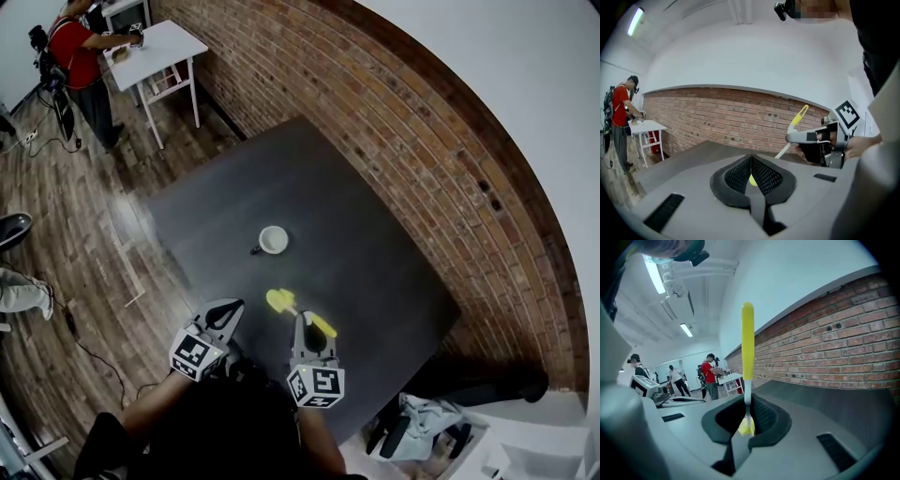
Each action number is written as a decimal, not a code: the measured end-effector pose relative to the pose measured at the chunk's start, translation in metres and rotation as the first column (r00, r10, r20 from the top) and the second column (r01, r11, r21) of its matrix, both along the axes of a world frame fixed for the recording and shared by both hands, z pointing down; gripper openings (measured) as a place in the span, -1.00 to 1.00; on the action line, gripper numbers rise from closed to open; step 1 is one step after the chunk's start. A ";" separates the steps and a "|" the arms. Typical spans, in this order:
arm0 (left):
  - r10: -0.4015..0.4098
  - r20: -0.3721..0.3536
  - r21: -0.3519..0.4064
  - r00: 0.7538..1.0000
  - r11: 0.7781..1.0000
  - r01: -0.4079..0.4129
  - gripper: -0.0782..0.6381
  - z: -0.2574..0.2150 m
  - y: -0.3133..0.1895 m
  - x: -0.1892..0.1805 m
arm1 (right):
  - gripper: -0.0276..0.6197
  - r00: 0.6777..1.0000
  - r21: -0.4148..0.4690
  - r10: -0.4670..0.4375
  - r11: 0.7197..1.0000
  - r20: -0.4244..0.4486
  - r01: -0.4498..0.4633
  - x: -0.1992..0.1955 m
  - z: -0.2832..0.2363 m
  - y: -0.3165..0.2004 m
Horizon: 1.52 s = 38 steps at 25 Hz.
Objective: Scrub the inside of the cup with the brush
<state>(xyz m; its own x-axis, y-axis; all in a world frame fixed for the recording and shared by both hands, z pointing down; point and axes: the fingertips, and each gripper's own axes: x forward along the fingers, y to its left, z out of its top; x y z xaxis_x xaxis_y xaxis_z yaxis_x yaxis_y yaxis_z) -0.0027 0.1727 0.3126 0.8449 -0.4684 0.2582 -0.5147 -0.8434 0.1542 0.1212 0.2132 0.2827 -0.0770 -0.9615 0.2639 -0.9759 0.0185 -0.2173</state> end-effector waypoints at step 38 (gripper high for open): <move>0.118 -0.136 0.076 0.984 0.991 -0.108 -0.68 -0.052 -0.005 -0.095 | -0.77 0.991 0.080 0.121 0.990 -0.060 -0.116 -0.130 -0.029 0.018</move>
